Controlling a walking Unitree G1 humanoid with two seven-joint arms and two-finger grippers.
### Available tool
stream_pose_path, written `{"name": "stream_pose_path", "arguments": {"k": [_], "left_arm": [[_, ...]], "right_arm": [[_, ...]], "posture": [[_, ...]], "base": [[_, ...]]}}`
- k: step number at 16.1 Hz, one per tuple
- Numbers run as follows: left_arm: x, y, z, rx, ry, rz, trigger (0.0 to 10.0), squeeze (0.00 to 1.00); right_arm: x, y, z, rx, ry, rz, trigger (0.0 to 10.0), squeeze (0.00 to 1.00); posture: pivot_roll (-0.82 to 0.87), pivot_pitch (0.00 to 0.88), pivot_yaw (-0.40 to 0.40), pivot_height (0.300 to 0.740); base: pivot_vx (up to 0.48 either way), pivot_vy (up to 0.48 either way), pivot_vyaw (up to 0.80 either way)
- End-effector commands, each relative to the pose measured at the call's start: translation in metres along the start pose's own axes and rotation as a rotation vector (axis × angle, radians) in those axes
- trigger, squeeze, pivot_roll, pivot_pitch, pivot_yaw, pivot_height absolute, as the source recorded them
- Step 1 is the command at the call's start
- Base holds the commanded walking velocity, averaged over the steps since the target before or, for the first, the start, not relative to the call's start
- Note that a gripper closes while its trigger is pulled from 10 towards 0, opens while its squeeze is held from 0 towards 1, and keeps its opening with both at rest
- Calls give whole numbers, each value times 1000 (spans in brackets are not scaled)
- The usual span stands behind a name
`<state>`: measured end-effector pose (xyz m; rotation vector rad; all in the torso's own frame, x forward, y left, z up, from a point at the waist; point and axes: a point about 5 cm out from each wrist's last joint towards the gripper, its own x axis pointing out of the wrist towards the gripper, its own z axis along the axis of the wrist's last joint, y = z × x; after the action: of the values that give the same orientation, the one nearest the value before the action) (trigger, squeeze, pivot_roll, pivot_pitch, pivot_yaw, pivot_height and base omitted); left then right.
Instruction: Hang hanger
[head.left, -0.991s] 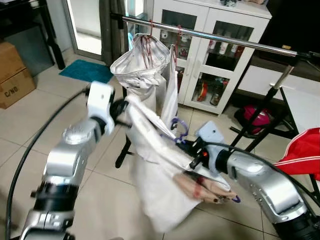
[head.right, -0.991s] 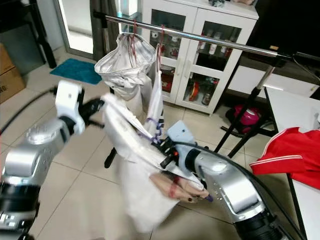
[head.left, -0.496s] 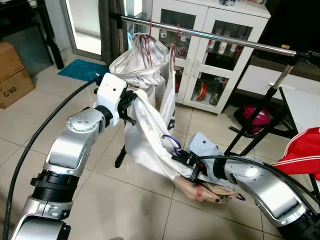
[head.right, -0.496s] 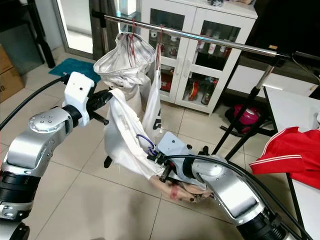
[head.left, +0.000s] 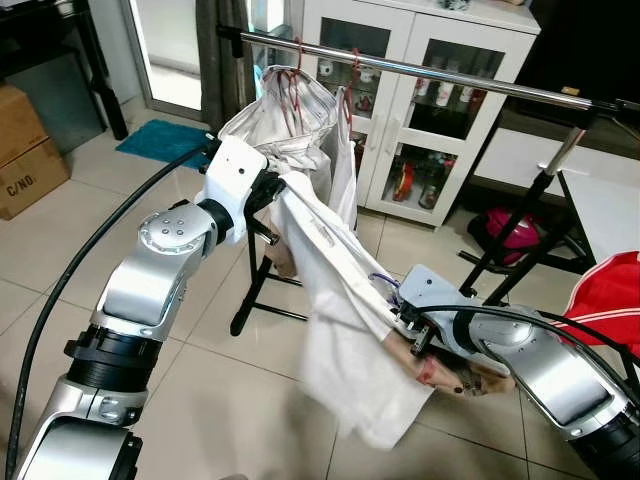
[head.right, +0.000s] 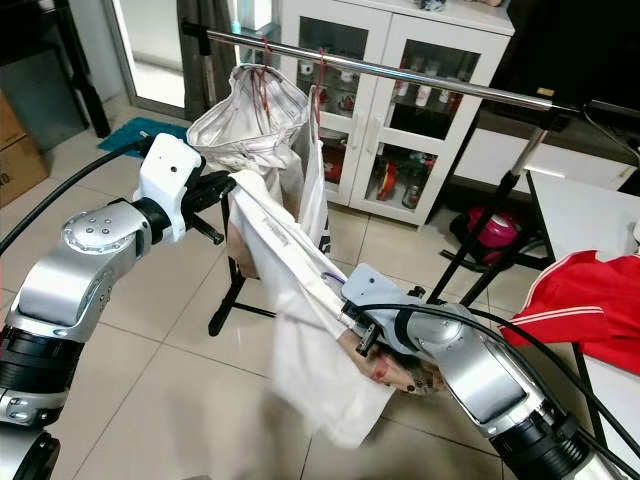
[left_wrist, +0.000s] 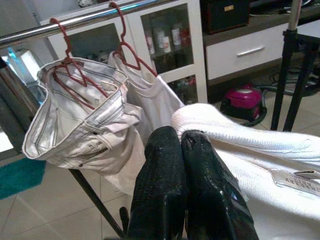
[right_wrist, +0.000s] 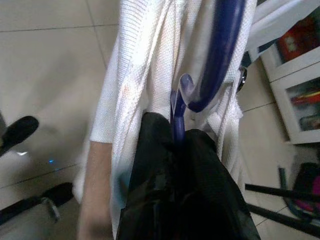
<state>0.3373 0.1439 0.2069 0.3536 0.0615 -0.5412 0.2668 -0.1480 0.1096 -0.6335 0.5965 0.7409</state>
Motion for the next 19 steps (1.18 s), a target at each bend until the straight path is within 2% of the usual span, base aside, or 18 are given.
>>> {"name": "stream_pose_path", "arguments": {"k": [1, 2, 3, 4, 5, 6, 7, 8, 9, 11, 12, 13, 14, 15, 16, 17, 18, 19], "left_arm": [[0, 2, 14, 34, -48, 5, 0, 0], [1, -1, 16, 28, -62, -14, 0, 0], [2, -3, 17, 15, -73, -25, 0, 0], [3, -6, 21, -6, -96, -36, 0, 0], [4, -5, 25, -17, -118, -32, 0, 0], [3, -4, 28, -26, -135, -33, 0, 0], [4, -4, 31, -35, -146, -36, 0, 0], [4, -4, 33, -52, -155, -40, 0, 0], [4, -5, 37, -80, -170, -55, 0, 0], [5, -8, 38, -75, -166, -80, 0, 0], [5, -10, 37, -73, -161, -86, 0, 0], [6, -12, 35, -54, -149, -93, 0, 0], [5, -12, 36, -55, -150, -92, 0, 0], [5, -12, 38, -62, -159, -87, 0, 0], [5, -12, 39, -62, -162, -86, 0, 0], [5, -10, 39, -54, -160, -76, 0, 0], [4, -8, 38, -53, -158, -65, 0, 0], [3, -3, 33, -11, -128, -32, 0, 0]], "right_arm": [[-1, 1, -3, 28, 19, 29, 0, 0], [1, 6, 5, 121, -57, 63, 0, 0], [1, 6, 5, 132, -51, 60, 0, 0], [4, 6, -4, -36, 50, 36, 0, 0], [5, 11, 3, 85, -13, 85, 0, 0], [5, 11, 2, 29, 19, 71, 0, 0], [6, 10, -4, -64, 78, 61, 0, 0], [7, 13, -3, -6, 54, 87, 0, 0], [9, 10, -4, 16, 63, 55, 0, 0], [14, 3, 9, 230, -55, 3, 0, 0], [16, -6, 3, 157, -12, -95, 0, 0], [19, -18, 3, 355, -82, -187, 0, 0], [21, -19, -3, 237, -17, -214, 0, 0], [25, -12, -17, 140, 77, -165, 0, 0], [27, -7, -16, 221, 51, -123, 0, 0], [29, -6, -18, 152, 79, -145, 0, 0], [29, -7, -16, 158, 60, -164, 0, 0], [27, -5, -10, 260, -16, -125, 0, 0]], "posture": [[-59, 0, -59, 740], [-59, 0, -59, 740], [-60, 0, -58, 740], [-61, 0, -59, 740], [-60, 0, -59, 740], [-60, 0, -59, 740], [-63, 0, -57, 740], [-63, 0, -57, 740], [-65, 0, -55, 740], [-71, 0, -53, 740], [-67, 0, -55, 740], [-70, 0, -56, 740], [-69, 0, -57, 740], [-64, 0, -62, 740], [-64, 0, -62, 740], [-63, 0, -63, 740], [-63, 0, -65, 740], [-64, 0, -65, 740]], "base": [[0, 0, 0], [0, 0, 0], [0, 0, 0], [0, 0, 0], [0, 0, 0], [0, 0, 0], [0, 0, 0], [0, 0, 0], [0, 0, 0], [0, 0, 0], [0, 0, 0], [0, 0, 0], [0, 0, 0], [0, 0, 0], [0, 0, 0], [0, 0, 0], [0, 0, 0], [0, 0, 0]]}}
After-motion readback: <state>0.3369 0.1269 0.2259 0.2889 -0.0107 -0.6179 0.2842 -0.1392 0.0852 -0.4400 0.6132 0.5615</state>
